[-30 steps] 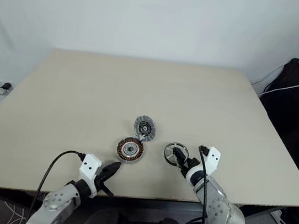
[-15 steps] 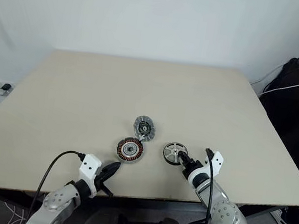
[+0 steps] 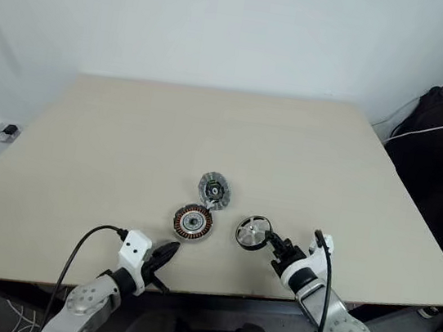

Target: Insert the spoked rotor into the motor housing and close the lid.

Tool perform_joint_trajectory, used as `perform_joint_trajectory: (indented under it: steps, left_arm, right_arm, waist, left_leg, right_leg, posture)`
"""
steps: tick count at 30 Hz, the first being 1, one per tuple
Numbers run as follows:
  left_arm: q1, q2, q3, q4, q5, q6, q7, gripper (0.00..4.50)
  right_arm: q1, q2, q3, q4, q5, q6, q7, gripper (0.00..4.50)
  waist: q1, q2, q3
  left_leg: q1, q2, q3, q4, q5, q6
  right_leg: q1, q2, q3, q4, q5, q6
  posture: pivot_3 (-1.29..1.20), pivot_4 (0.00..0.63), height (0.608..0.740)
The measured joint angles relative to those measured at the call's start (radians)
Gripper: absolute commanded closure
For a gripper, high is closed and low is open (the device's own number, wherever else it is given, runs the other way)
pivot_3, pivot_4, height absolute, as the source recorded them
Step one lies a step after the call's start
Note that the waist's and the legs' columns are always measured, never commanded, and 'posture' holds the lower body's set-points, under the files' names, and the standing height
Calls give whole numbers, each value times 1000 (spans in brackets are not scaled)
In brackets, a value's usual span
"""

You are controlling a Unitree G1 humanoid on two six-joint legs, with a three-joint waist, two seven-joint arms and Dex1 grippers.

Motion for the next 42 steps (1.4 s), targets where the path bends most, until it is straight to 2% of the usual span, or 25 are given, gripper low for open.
perform_joint_trajectory:
  steps: [5,11,26,42]
  left_arm:
    - [0,0,-1,0,0,0,-1,4500]
    - [-1,0,-2,0,0,2,-1,4500]
    - [17,4,-1,-23,0,10,2,4500]
    - [36,5,-1,-75,-1,49,21,4500]
  right_arm:
    - [39,-54,25,-60,165,30,-5,4062]
    - [42,-90,133,-91,316,38,-26,4062]
    - [-138,-93,403,4,237,-26,-16,4062]
    - [-256,-21,446,245,-15,-127,111,4062]
  waist:
    - [-1,0,0]
    - [-1,-1,1]
    - [1,-2,1]
    - [1,-3,1]
  left_leg:
    - [0,0,0,-1,0,0]
    - [0,0,0,-1,0,0]
    - [0,0,0,0,0,0]
    - [0,0,0,0,0,0]
  right_leg:
    - [0,0,0,0,0,0]
    - [0,0,0,0,0,0]
    - [0,0,0,-1,0,0]
    - [0,0,0,0,0,0]
  posture:
    - [0,0,740]
    - [0,0,740]
    - [0,0,740]
    - [0,0,740]
